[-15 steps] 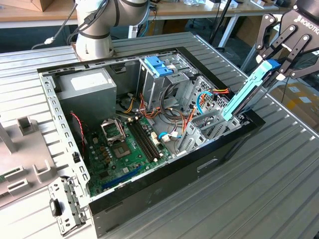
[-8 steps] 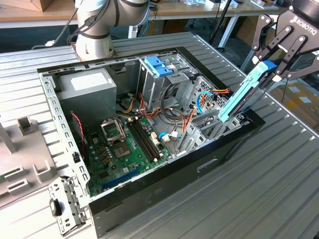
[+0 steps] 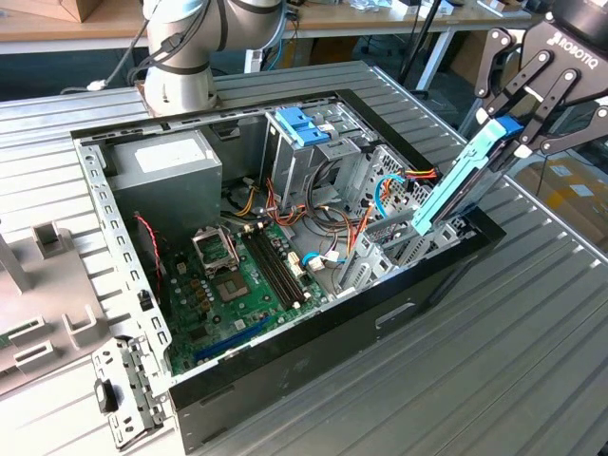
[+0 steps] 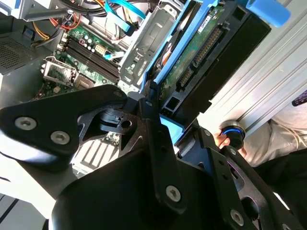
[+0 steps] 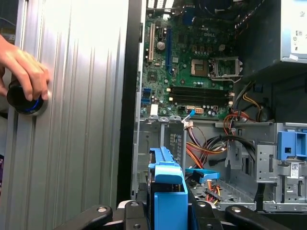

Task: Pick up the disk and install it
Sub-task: 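Insert the disk into the insertion slot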

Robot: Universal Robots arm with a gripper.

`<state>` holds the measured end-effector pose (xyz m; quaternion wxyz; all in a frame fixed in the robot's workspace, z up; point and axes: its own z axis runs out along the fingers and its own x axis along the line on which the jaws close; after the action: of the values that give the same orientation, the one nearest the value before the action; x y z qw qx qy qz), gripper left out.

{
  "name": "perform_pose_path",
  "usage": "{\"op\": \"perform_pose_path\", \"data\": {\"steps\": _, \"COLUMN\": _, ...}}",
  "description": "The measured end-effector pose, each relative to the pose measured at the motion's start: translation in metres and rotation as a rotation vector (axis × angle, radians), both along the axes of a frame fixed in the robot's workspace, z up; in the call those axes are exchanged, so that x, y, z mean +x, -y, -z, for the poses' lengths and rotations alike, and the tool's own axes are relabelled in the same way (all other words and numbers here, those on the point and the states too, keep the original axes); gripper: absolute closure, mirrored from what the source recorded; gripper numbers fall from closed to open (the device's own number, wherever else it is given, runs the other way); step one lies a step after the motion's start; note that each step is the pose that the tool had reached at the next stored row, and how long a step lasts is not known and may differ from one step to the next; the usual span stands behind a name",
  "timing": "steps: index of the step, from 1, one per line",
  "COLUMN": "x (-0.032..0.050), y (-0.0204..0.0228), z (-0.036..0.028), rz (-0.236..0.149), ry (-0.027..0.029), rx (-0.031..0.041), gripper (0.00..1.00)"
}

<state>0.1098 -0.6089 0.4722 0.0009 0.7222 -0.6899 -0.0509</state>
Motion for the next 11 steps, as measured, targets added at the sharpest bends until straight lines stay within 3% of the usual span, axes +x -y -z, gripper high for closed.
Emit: {"op": "perform_pose_path", "data": {"steps": 11, "x": -0.0060, "y": -0.0006, "z": 0.0012, "rz": 0.005, "ry": 0.0000, "rx": -0.0001, "gripper": 0.63}}
